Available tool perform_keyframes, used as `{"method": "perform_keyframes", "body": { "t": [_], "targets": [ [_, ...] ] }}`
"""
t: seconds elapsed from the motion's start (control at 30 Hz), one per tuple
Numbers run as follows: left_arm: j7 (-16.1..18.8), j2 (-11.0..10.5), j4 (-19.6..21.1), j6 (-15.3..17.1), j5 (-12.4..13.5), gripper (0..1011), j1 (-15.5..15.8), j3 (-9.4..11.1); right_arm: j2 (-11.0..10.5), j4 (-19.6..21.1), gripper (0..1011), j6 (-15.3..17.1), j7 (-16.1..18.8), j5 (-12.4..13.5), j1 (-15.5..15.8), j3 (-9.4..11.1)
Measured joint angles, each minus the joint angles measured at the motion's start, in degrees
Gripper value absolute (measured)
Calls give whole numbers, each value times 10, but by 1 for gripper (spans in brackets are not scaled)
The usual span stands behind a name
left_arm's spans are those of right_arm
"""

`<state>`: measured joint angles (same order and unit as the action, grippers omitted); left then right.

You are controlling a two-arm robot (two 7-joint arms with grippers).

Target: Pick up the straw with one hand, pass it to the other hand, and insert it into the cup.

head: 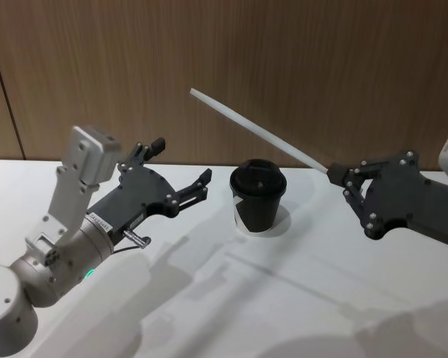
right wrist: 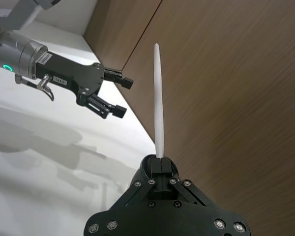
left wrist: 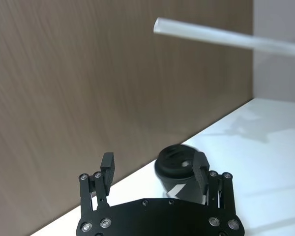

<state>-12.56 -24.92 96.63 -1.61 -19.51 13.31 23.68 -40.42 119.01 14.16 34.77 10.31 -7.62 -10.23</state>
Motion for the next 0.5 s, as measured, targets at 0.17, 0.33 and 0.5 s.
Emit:
{"method": "perform_keyframes", "body": {
  "t": [0.17, 0.33, 0.5],
  "targets": [
    [-38, -3, 8, -6, -41, 1002, -6, -13, 0, 0, 0, 0, 0, 0, -1, -1],
    [-74, -4, 11, -7, -87, 1002, -11, -25, 0, -1, 0, -1, 1, 1, -1, -1],
    [-103, -2, 11, -7, -130, 1002, -15, -33, 0, -1, 1, -1, 1, 1, -1, -1]
  ]
}}
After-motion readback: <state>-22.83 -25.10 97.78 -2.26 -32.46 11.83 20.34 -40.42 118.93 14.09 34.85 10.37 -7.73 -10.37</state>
